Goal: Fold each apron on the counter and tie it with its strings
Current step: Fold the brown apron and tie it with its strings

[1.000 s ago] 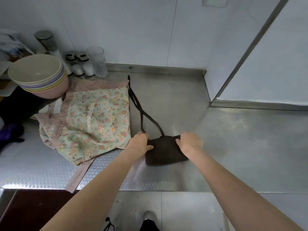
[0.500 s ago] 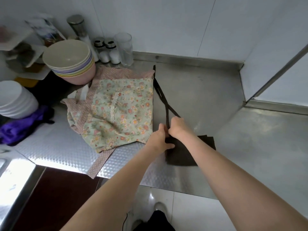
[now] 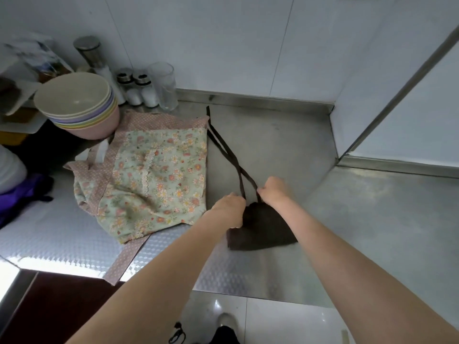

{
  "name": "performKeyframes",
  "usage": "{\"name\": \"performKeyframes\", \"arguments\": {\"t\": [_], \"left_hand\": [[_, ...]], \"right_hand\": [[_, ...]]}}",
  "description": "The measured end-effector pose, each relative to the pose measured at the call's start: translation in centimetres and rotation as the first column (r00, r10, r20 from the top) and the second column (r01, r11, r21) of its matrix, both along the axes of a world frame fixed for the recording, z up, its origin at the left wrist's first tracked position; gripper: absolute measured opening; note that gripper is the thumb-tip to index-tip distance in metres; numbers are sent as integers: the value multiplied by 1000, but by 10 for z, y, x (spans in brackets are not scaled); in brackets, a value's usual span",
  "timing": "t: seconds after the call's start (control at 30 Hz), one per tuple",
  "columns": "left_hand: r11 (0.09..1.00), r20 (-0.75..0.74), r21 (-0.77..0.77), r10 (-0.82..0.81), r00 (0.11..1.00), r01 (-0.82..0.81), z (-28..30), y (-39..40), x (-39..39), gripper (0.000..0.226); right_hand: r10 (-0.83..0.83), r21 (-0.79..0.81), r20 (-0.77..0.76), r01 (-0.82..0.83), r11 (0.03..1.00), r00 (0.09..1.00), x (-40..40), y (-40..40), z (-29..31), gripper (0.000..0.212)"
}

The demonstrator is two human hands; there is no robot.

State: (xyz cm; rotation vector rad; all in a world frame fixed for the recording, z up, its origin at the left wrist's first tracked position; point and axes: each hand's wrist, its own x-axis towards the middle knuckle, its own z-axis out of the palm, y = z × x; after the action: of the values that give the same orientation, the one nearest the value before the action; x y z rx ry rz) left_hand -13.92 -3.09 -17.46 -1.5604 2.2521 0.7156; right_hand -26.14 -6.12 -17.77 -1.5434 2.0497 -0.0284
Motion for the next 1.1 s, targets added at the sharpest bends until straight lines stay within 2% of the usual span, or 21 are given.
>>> {"name": "performKeyframes", "arguments": {"t": [0.1, 0.17, 0.23, 0.33, 0.4, 0.5, 0.6, 0.7, 0.8, 0.93, 1.0, 1.1], "left_hand": [[999, -26, 8, -33, 999, 34, -1, 4, -4, 44], [999, -34, 13, -52, 998, 52, -3, 6, -3, 47], [997, -55, 41, -63, 997, 65, -3, 3, 0, 43], [990, -93, 111, -79, 992, 89, 2, -1, 1, 31], [991, -99, 102, -79, 992, 89, 5, 2, -5, 33], [997, -94, 72, -25, 995, 32, 6, 12, -19, 33], [992, -117, 115, 56, 992, -43, 3, 17, -28, 35], [964, -194, 188, 223, 955, -187, -3, 14, -30, 25], [883, -304, 310, 443, 844, -352, 1, 12, -34, 17], [693, -390, 549, 707, 590, -467, 13, 7, -25, 10], [602, -401, 623, 794, 457, -500, 16, 3, -14, 4], [525, -423, 696, 851, 311, -490, 25, -4, 3, 11]], "right_hand": [[47, 98, -51, -42, 994, 998, 2, 7, -4, 39], [65, 96, -73, -58, 994, 995, 8, 10, -12, 29], [51, 56, -24, -50, 997, 998, 11, 12, -16, 19], [-80, -36, 172, 87, 996, 982, 9, 14, -13, 17], [-165, -47, 358, 194, 980, 919, 7, 17, -5, 11], [-244, 1, 543, 290, 957, 804, 7, 18, 8, 17], [-230, -6, 652, 308, 951, 723, 5, 19, 28, 8], [-185, -66, 733, 338, 939, 655, -3, 21, 50, 22], [-192, -80, 821, 441, 894, 538, -14, 28, 67, 26], [-283, 9, 889, 605, 796, 359, -28, 43, 77, 26], [-322, 69, 904, 646, 760, 282, -38, 54, 80, 26], [-320, 119, 929, 674, 729, 183, -52, 73, 85, 31]]}}
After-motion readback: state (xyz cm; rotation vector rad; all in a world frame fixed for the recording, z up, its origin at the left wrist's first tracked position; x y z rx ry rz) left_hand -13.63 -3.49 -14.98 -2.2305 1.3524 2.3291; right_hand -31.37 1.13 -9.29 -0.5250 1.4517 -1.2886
